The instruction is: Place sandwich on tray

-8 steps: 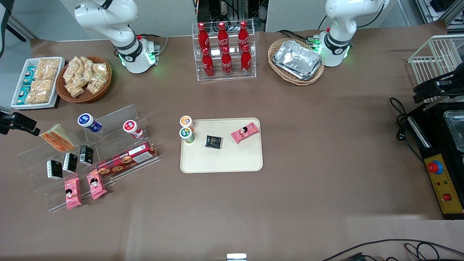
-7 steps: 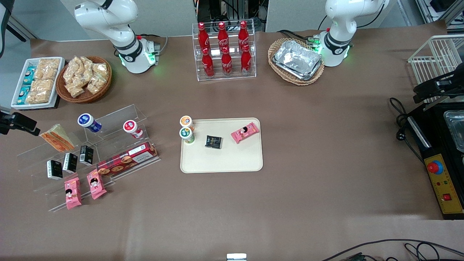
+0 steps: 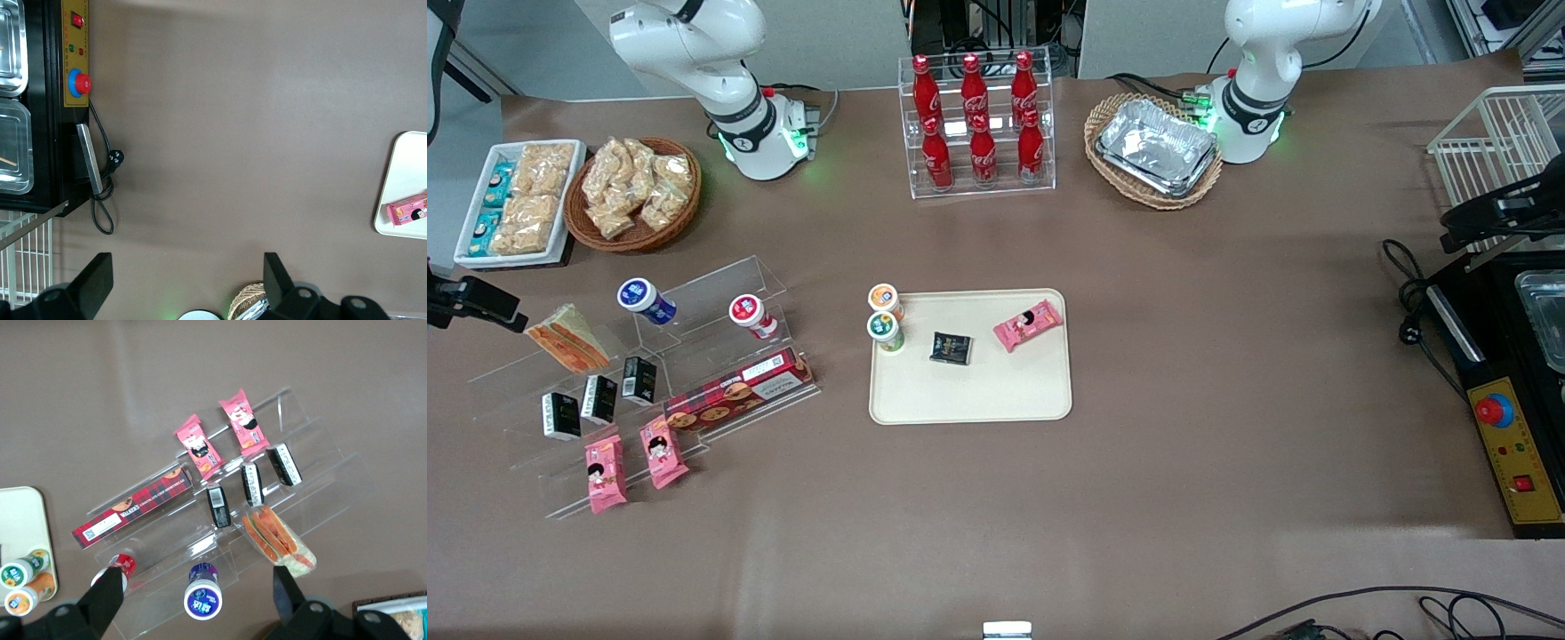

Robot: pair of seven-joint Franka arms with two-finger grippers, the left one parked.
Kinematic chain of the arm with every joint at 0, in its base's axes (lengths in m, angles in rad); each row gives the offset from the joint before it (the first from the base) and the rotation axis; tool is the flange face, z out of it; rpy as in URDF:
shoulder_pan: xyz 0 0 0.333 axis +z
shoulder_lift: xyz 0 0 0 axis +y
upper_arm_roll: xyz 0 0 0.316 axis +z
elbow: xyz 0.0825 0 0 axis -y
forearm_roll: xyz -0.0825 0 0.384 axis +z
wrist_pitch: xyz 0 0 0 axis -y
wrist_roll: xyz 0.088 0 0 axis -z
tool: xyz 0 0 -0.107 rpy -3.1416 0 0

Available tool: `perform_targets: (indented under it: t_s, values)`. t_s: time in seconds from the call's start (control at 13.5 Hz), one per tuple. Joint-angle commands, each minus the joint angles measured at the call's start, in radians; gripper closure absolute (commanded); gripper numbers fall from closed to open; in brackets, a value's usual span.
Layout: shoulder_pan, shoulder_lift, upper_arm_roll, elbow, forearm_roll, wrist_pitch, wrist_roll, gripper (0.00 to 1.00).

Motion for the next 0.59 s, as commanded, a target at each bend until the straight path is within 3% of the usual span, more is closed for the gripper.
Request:
perform_targets:
  t_s: [0.0,0.22,0.52]
  values:
    - [-0.01,0.007,-0.008,0.003,-0.03,-0.007,0.068,0.0]
    - [-0.049,0.004,-0.019,0.0,-0.068,-0.012,0.047,0.0]
    - [-0.091,-0.002,-0.036,-0.019,-0.068,-0.006,-0.15,0.0]
